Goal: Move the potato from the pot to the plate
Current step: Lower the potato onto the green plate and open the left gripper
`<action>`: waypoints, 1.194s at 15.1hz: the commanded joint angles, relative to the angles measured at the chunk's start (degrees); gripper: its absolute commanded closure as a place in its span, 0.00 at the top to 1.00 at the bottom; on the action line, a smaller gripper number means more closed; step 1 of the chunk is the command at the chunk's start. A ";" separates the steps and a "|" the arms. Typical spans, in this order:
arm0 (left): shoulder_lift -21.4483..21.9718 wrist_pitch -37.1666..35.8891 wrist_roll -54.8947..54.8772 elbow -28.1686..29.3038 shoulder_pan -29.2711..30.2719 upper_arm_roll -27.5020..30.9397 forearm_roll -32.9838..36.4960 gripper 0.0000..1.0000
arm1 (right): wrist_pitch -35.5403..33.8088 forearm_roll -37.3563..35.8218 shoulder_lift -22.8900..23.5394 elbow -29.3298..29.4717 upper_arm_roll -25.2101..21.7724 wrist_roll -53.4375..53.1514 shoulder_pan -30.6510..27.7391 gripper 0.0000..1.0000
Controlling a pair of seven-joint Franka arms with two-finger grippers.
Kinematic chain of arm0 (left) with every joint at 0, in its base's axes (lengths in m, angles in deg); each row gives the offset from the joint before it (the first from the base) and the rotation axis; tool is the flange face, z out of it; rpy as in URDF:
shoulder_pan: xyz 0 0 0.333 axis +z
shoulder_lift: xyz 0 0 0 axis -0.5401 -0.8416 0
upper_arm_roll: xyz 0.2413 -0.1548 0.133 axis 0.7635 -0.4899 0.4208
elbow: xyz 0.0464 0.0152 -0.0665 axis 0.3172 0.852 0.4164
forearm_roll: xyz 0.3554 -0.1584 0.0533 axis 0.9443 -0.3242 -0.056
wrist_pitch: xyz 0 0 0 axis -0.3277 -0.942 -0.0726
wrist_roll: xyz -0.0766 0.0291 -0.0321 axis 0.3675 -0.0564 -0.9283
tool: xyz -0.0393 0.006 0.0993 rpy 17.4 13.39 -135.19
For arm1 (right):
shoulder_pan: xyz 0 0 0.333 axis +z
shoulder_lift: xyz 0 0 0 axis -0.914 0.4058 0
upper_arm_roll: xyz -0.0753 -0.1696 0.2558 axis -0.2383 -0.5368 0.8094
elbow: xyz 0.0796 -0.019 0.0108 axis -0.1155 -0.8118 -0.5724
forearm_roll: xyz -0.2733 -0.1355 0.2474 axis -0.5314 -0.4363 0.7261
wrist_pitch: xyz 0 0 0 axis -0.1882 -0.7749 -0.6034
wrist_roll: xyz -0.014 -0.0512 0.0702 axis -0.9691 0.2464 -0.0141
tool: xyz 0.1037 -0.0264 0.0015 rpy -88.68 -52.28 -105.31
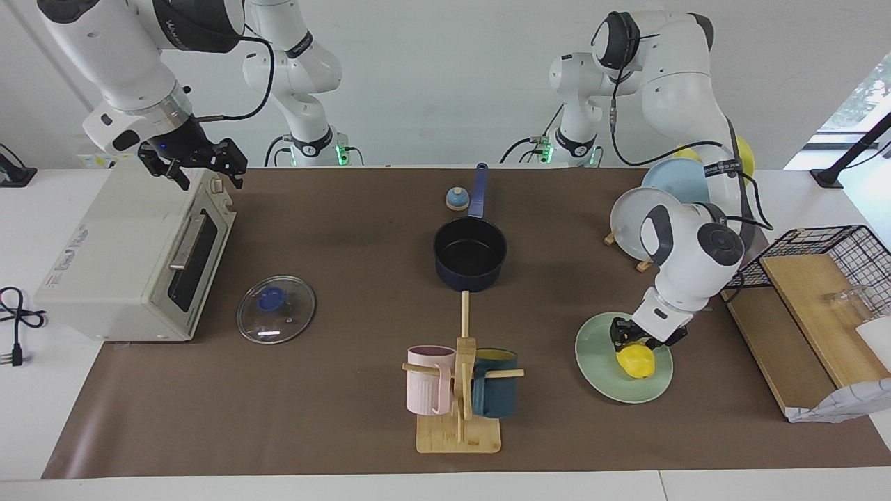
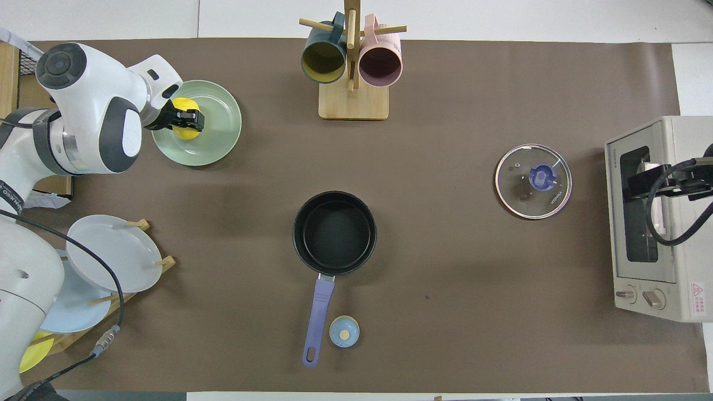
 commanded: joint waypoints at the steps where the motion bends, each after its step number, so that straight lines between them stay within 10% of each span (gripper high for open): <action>1: 1.43 0.83 -1.33 2.58 0.79 -0.21 0.00 0.46 | 0.71 1.02 -0.63 -0.79 0.19 -0.90 -0.31 1.00; 3: 1.43 0.74 -1.33 2.49 1.23 -0.21 0.00 1.00 | 0.71 1.02 -0.63 -0.79 0.19 -0.90 -0.31 1.00; 9: 4.06 -3.20 -1.33 1.44 2.99 -0.13 0.00 1.00 | 0.71 1.02 -0.63 -0.79 0.19 -0.90 -0.31 1.00; 18: 19.34 -20.33 1.75 -0.41 3.17 0.93 0.00 1.00 | 0.71 1.02 -0.63 -0.79 0.19 -0.90 -0.31 1.00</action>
